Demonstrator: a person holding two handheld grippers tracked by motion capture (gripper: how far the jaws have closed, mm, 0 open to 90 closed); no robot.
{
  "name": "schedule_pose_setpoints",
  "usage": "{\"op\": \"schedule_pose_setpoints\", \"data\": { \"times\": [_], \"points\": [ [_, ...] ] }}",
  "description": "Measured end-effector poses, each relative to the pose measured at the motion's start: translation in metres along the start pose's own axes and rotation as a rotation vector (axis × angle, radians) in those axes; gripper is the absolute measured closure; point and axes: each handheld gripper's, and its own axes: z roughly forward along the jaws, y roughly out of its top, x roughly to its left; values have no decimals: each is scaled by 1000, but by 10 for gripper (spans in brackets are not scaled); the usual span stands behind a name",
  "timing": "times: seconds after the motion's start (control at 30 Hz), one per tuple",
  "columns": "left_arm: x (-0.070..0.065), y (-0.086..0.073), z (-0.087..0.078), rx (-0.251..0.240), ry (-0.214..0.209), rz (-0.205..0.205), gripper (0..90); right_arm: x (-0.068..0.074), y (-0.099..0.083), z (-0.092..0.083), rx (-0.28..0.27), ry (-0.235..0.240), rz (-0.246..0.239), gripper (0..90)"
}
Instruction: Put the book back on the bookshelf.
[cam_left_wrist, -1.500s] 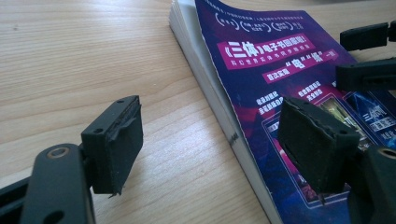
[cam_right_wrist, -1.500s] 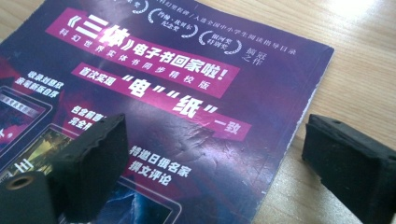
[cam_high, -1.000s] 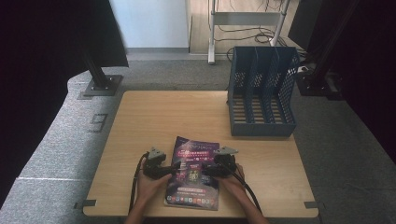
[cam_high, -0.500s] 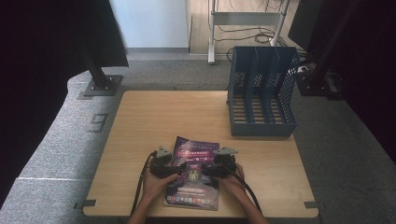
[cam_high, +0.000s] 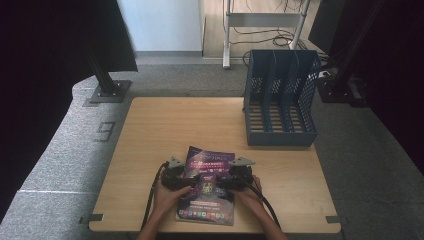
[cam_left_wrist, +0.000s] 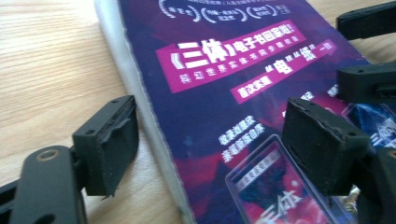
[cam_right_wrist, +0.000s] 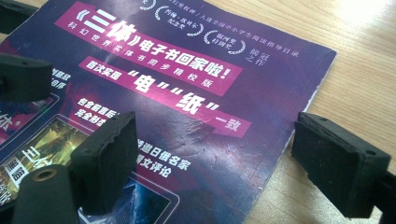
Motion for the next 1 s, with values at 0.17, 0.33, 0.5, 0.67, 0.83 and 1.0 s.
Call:
{"op": "schedule_pose_setpoints", "data": {
  "times": [0.17, 0.33, 0.5, 0.67, 0.83, 1.0],
  "points": [
    [3, 0, -2, -7, -19, -32, 203, 1, 0, 0, 3, -2, 1, 141],
    [3, 1, -6, -38, -33, -48, 229, 1, 0, 0, 4, -3, 1, 142],
    [-7, 6, -16, -84, -48, -16, 240, 1, 0, 0, 2, -2, 1, 142],
    [-6, 7, -21, -103, -162, -21, 298, -1, 1, 0, 6, 3, -6, 144],
    [-12, 9, -18, -97, -147, 18, 330, -1, 0, 0, 6, 5, -4, 145],
    [-10, 9, -13, -67, -105, 32, 374, -1, 0, -1, 7, 7, -5, 146]
  ]
}}
